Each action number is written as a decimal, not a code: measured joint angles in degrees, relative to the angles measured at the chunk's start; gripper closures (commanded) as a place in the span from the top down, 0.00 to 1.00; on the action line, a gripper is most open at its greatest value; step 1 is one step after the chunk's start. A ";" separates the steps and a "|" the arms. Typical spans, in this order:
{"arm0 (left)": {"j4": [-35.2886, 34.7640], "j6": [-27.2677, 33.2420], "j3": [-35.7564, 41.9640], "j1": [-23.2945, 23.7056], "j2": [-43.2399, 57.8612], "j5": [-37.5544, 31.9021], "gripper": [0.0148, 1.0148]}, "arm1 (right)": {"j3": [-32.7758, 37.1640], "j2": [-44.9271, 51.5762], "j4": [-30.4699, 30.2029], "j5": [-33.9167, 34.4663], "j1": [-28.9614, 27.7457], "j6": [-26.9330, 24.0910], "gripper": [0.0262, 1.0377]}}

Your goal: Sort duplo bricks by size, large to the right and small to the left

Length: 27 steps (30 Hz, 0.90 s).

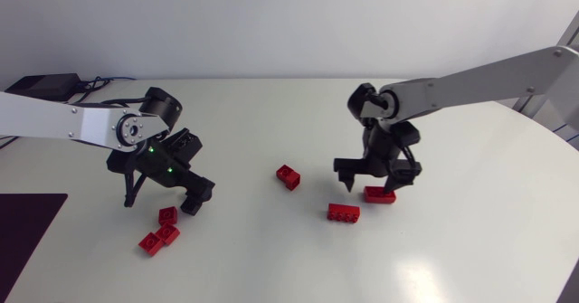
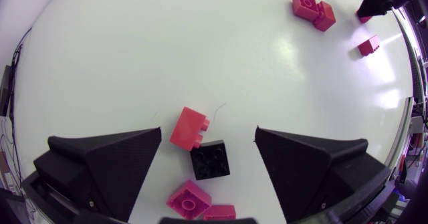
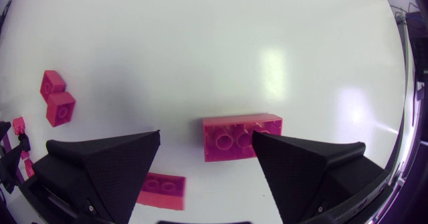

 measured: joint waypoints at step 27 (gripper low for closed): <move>0.13 -1.46 0.70 -7.72 -1.18 8.31 0.96 | -2.97 -12.46 -3.43 -4.68 2.54 -1.40 0.96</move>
